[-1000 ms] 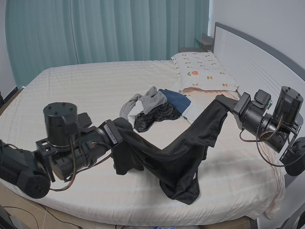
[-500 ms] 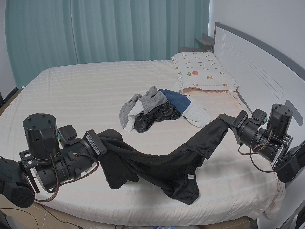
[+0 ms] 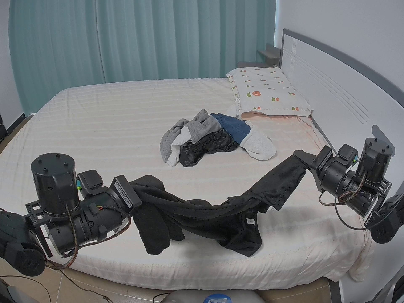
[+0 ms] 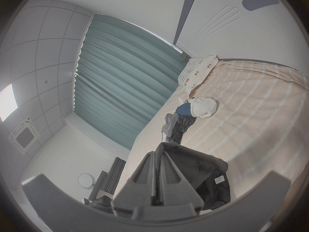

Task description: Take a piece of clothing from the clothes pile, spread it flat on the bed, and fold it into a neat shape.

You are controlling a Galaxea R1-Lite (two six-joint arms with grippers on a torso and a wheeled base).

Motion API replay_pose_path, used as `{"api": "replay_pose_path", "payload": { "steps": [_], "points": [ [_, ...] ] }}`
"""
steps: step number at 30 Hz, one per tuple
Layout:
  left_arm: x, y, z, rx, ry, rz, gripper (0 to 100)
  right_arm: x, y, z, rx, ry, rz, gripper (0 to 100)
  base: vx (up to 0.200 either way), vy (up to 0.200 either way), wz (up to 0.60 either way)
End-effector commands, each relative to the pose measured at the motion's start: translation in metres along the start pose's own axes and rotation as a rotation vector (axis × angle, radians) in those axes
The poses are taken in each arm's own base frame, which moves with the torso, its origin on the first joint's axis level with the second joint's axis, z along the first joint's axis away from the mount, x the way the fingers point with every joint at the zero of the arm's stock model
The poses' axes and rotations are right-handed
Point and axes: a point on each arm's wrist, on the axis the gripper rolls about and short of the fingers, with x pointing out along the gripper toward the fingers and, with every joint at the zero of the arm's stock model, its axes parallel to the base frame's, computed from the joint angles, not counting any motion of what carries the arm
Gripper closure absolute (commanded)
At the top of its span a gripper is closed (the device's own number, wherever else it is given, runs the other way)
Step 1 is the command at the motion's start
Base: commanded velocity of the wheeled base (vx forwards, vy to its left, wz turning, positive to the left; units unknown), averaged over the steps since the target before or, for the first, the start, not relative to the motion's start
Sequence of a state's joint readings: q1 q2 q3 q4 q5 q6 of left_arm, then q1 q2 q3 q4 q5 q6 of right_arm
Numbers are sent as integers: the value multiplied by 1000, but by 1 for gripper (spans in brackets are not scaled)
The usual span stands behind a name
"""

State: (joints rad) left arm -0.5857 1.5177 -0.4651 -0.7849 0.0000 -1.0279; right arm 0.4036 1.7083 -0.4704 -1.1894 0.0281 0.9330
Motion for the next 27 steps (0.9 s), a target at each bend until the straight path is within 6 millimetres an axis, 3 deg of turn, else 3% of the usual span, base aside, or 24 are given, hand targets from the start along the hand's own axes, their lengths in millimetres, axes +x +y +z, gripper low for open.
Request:
{"api": "replay_pose_path", "payload": {
  "steps": [1,6,27],
  "points": [
    [1,1,5,-27,-20,6,100,-2,1,0,-1,2,4,100,0,0,0],
    [1,1,10,-108,-22,-6,100,-2,2,0,-1,-7,3,100,0,160,0],
    [-11,-7,16,-110,-56,-49,100,4,12,0,-20,-106,-31,100,0,200,0]
  ]
}}
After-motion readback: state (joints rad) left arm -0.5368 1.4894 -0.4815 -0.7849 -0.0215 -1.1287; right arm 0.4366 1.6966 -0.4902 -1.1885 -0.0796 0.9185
